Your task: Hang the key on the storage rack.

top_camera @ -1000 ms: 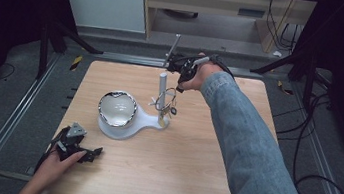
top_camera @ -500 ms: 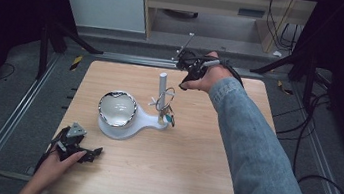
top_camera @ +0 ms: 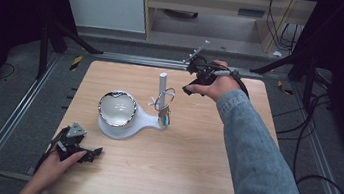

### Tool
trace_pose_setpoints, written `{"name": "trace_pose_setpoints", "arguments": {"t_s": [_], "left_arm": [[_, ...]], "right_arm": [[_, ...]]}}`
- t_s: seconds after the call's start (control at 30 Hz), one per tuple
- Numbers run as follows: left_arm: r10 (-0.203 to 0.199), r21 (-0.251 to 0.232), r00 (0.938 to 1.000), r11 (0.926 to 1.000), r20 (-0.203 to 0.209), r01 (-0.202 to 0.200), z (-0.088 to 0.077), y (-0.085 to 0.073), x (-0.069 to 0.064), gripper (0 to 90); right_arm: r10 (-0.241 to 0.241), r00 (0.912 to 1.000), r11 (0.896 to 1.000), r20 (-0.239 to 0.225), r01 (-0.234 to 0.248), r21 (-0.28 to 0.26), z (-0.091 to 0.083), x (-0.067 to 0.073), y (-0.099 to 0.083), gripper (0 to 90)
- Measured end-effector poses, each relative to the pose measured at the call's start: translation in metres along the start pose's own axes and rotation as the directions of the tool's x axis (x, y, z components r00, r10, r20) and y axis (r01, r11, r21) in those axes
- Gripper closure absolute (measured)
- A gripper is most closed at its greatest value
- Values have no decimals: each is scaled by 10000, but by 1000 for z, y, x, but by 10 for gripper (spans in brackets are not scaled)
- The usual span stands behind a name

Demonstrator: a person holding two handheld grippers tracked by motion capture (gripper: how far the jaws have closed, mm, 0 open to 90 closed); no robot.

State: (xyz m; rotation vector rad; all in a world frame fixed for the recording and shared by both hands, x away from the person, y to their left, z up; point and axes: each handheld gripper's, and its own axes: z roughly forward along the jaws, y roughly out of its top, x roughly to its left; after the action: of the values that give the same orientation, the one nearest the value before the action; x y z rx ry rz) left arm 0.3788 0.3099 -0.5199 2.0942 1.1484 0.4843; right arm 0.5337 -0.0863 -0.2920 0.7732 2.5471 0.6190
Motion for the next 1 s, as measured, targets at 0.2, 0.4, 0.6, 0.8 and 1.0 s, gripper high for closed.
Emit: {"name": "trace_pose_setpoints", "arguments": {"t_s": [0.2, 0.4, 0.6, 0.8, 1.0], "left_arm": [[-1, 2, 10000, 10000, -1, 1, 0, 0, 0, 0], [-1, 2, 10000, 10000, -1, 1, 0, 0, 0, 0], [-2, -2, 10000, 10000, 0, 2, 0, 0, 0, 0], [-24, -7, 10000, 10000, -9, 24, 0, 0, 0, 0], [-3, 21, 10000, 10000, -11, 3, 0, 0, 0, 0]], "right_arm": [[139, 9999, 9999, 68, -140, 83, 3, -2, -12, 148], [307, 9995, 9993, -52, -308, -224, 3, -6, -21, 116], [456, 9990, 9977, 32, -453, -509, 1, -5, -30, 135], [843, 9959, 9929, 338, -811, -872, -2, -7, -49, 167], [1153, 9921, 9896, 494, -1105, -921, 4, -11, -80, 180]]}}
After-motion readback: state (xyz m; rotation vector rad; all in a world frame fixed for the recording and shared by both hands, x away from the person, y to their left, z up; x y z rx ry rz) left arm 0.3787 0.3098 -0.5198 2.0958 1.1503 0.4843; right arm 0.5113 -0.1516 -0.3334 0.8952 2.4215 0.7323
